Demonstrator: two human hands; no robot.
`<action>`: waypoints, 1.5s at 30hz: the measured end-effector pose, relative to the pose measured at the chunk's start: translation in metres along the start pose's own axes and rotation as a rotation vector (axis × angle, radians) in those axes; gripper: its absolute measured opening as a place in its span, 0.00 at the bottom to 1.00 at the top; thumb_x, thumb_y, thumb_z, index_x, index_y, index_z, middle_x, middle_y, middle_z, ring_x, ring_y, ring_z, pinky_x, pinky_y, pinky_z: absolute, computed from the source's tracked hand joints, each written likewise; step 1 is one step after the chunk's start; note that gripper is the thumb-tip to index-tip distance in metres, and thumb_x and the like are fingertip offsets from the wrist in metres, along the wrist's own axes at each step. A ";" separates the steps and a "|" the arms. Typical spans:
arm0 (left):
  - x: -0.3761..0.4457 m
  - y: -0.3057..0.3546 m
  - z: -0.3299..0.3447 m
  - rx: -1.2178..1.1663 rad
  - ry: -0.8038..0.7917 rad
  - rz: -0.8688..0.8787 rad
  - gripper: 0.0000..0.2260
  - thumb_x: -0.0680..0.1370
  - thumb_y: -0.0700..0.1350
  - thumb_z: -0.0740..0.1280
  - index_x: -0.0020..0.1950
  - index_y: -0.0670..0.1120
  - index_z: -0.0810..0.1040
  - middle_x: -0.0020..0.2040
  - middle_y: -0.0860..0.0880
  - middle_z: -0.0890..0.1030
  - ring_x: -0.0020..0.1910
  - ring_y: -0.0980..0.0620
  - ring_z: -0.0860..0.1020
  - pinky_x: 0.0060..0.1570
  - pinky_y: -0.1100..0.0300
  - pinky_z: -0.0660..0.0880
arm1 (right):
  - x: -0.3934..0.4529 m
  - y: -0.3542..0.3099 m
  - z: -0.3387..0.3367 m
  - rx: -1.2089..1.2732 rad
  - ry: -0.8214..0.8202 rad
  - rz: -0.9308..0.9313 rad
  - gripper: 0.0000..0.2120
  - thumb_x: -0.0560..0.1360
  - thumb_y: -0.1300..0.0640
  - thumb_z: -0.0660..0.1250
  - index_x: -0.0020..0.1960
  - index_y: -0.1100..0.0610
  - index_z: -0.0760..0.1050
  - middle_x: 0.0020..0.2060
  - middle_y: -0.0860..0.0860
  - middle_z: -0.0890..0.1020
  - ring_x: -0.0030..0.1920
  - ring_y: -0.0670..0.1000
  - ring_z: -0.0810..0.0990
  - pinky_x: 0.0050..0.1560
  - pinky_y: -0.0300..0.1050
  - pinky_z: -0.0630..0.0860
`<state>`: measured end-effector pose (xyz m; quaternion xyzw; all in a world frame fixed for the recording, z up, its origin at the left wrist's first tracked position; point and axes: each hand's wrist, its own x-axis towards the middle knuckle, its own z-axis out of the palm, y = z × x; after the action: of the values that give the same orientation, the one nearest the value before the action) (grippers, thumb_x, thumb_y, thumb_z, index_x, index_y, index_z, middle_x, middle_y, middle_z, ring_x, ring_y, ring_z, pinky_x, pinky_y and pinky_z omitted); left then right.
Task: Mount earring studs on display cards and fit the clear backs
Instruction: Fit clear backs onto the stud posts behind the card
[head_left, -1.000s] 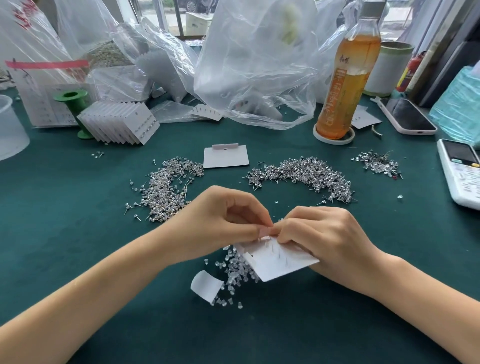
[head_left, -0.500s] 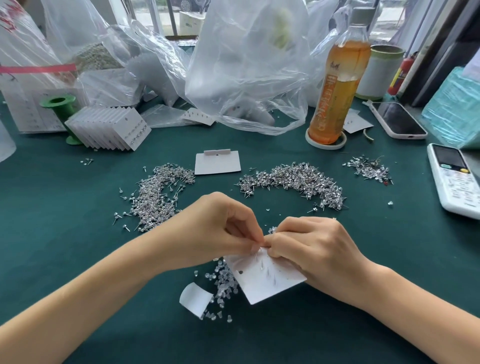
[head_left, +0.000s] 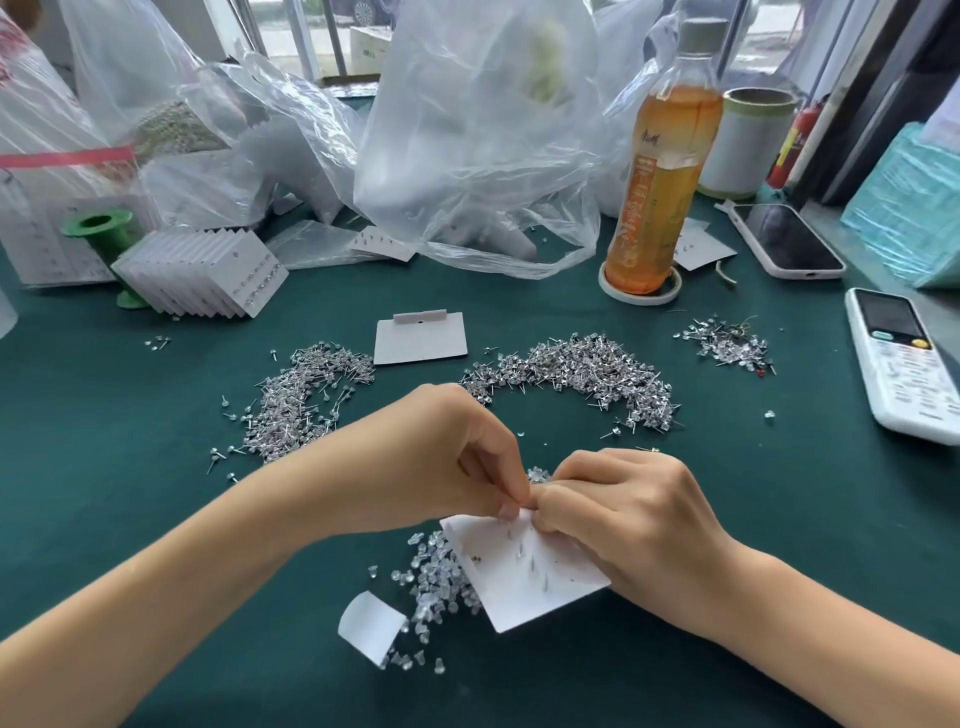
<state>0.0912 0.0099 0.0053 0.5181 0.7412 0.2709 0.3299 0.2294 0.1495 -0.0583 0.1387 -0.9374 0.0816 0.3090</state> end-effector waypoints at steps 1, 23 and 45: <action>0.000 0.000 0.001 0.005 0.006 0.005 0.07 0.71 0.38 0.74 0.40 0.50 0.84 0.37 0.55 0.85 0.38 0.60 0.83 0.42 0.67 0.78 | 0.000 0.000 0.000 0.000 0.001 0.004 0.10 0.65 0.73 0.69 0.32 0.60 0.76 0.26 0.51 0.76 0.29 0.56 0.76 0.25 0.44 0.72; -0.008 -0.005 0.009 0.000 0.109 0.063 0.07 0.71 0.39 0.74 0.40 0.51 0.84 0.36 0.55 0.84 0.35 0.62 0.81 0.39 0.70 0.75 | -0.001 -0.003 0.001 -0.065 0.061 -0.012 0.09 0.63 0.74 0.71 0.33 0.61 0.78 0.24 0.52 0.74 0.27 0.56 0.75 0.24 0.44 0.72; -0.002 -0.016 0.019 -0.382 0.290 0.104 0.03 0.71 0.35 0.72 0.44 0.39 0.82 0.40 0.41 0.84 0.38 0.49 0.80 0.40 0.61 0.78 | 0.003 0.001 0.003 -0.103 0.111 0.024 0.07 0.68 0.70 0.71 0.34 0.61 0.78 0.27 0.51 0.76 0.28 0.55 0.76 0.25 0.45 0.72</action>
<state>0.0967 0.0041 -0.0185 0.4393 0.6887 0.4942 0.2976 0.2254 0.1497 -0.0590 0.1064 -0.9234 0.0443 0.3661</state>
